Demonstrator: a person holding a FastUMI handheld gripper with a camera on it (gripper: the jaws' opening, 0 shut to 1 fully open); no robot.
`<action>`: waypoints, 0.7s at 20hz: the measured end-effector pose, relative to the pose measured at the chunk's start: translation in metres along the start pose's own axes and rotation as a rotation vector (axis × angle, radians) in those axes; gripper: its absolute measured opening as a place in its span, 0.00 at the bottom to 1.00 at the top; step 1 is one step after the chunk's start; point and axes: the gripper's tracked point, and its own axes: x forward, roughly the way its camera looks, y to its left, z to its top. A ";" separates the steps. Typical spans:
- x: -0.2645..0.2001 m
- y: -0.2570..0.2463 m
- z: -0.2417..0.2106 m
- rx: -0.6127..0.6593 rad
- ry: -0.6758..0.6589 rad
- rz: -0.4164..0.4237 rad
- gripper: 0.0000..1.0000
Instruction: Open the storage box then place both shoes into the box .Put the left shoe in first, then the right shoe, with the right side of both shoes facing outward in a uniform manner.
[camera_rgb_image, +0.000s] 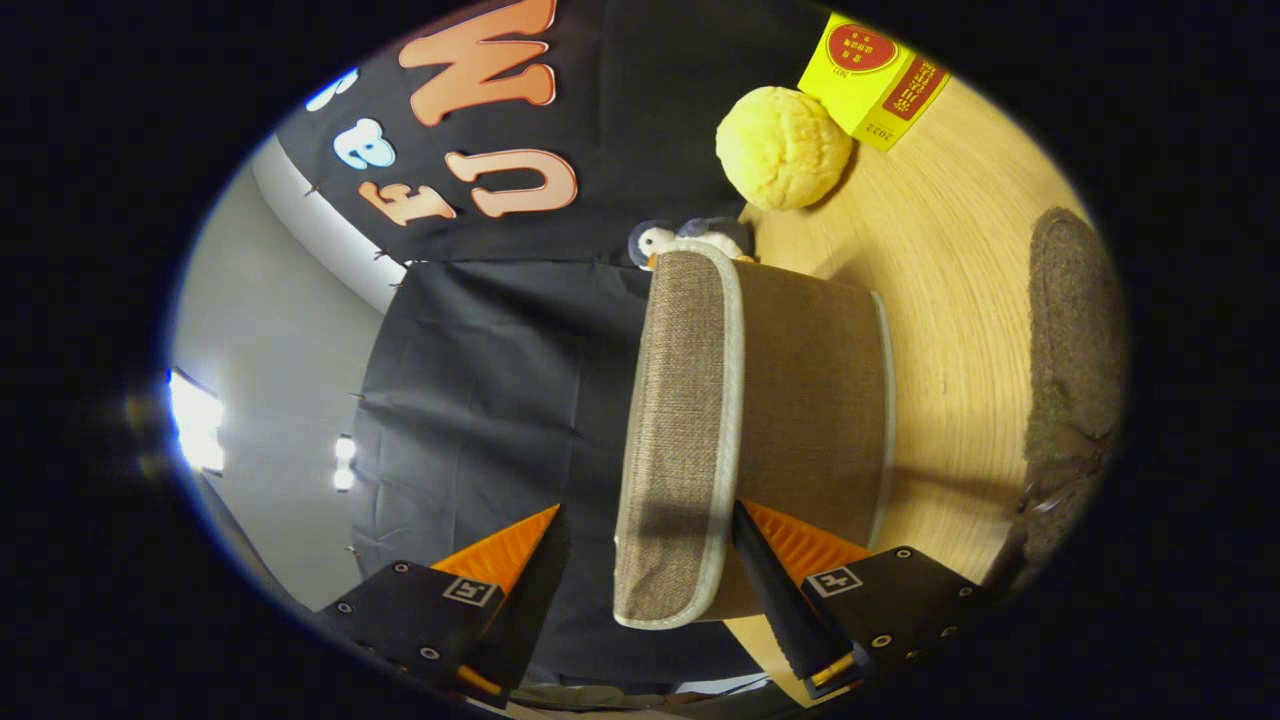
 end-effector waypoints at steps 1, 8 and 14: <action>-0.001 0.002 0.000 -0.006 -0.002 0.010 0.95; -0.005 0.032 0.009 -0.022 -0.058 0.084 0.57; -0.006 0.051 0.013 -0.066 -0.114 0.069 0.01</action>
